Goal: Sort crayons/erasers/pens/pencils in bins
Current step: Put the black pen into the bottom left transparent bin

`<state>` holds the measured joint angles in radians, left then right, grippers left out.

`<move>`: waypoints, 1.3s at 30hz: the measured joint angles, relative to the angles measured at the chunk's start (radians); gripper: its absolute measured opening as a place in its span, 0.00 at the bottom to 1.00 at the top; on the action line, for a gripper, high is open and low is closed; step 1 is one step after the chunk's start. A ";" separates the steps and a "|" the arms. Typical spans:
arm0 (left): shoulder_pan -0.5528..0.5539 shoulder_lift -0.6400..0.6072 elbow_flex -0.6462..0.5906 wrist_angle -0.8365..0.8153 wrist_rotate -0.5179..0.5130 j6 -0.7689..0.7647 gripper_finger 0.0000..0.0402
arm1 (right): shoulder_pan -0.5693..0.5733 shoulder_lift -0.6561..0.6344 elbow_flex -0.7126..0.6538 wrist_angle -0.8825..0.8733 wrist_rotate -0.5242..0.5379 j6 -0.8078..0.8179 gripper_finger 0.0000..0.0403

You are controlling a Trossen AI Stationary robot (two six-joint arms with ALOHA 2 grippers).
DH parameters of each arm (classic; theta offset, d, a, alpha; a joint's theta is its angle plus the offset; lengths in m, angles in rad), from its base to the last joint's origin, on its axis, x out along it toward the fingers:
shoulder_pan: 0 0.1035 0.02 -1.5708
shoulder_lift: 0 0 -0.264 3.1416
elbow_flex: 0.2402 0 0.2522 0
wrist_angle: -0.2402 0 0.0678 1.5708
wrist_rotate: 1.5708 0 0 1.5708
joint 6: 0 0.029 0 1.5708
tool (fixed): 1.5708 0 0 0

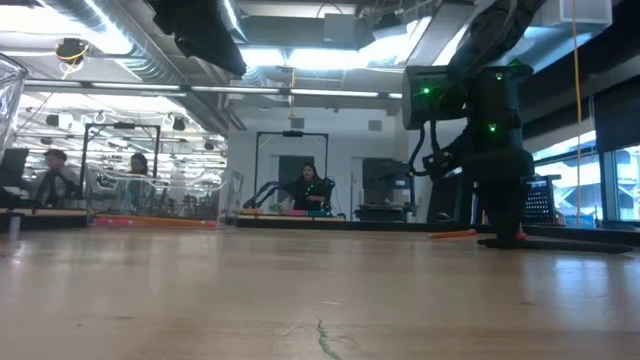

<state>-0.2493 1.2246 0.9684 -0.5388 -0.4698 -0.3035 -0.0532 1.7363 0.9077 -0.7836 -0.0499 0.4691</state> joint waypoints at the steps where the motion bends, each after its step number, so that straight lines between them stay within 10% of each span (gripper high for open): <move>1: 0.000 0.000 0.000 0.000 0.000 0.000 0.24 | 0.000 0.000 0.000 0.001 -0.001 0.002 0.37; 14: 0.000 0.000 0.000 0.000 0.000 0.000 0.24 | 0.002 0.000 0.000 0.009 -0.013 0.020 0.12; 39: -0.002 0.000 0.000 -0.005 0.000 -0.004 0.24 | -0.002 0.007 0.263 0.040 0.108 -0.076 0.13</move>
<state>-0.2512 1.2243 0.9680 -0.5434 -0.4698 -0.3073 -0.0547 1.7435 1.1710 -0.7433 0.0586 0.3931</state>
